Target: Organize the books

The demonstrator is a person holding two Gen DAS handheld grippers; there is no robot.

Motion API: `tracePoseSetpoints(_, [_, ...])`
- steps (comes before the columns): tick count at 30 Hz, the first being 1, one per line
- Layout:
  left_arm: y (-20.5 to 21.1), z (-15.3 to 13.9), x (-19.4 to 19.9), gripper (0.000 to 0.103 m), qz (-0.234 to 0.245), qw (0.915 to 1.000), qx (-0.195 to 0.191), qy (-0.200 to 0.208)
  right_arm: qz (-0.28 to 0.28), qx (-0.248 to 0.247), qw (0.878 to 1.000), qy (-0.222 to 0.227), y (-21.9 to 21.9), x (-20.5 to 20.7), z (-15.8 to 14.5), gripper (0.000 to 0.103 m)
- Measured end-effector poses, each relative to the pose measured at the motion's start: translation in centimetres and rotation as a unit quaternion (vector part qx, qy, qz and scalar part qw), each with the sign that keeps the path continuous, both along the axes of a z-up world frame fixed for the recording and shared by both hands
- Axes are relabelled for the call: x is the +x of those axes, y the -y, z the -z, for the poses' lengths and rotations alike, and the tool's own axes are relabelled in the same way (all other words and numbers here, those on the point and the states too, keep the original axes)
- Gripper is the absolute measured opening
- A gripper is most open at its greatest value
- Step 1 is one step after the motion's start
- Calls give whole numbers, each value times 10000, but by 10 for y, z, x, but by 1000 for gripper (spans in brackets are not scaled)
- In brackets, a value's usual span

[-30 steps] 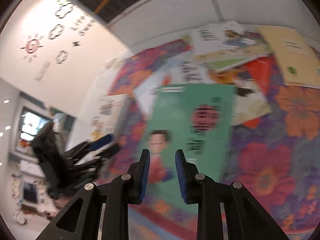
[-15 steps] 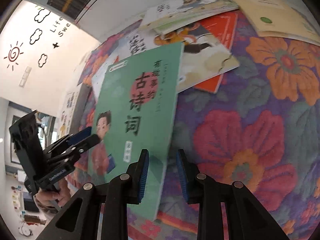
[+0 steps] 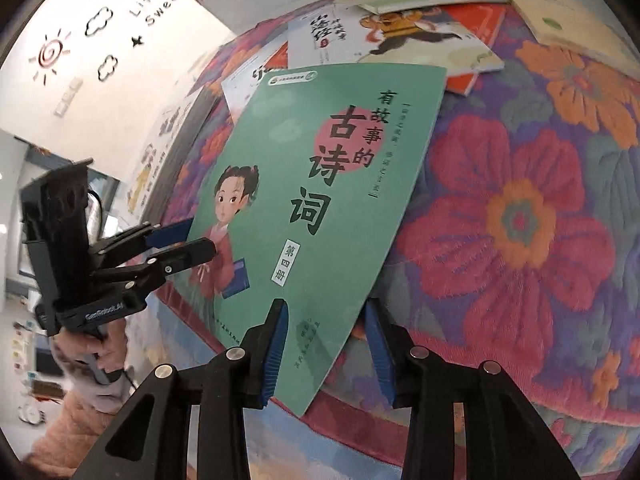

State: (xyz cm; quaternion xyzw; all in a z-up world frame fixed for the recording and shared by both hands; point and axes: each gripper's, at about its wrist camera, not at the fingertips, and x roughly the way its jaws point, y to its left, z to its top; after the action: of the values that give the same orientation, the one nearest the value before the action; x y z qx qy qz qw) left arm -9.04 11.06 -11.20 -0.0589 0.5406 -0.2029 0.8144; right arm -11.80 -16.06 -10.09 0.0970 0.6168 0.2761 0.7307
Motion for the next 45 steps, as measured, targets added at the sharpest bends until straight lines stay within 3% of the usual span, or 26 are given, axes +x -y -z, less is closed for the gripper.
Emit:
tracePoseSetpoints(3, [-3,2,10,38,-33,9999,-120,-60,177,297,9994,-102,9,11,5,38])
tracePoseSetpoints(10, [-9,4,21,37,-12,9996,-277,-76,226,466,9986,55,15,18,2,38])
tracePoseSetpoints(21, [-7,3,24,37,32,9997,-226,33,295,917,9953,-97,30,34,6,41])
tracePoseSetpoints(32, [-10,4,27,37,40,9995,-300,60,210,452,9984,260,16,32,-2,42])
tracePoseSetpoints(45, [-10,4,26,38,55,9997,-236,87,224,555,9978,299,19,34,-1,41])
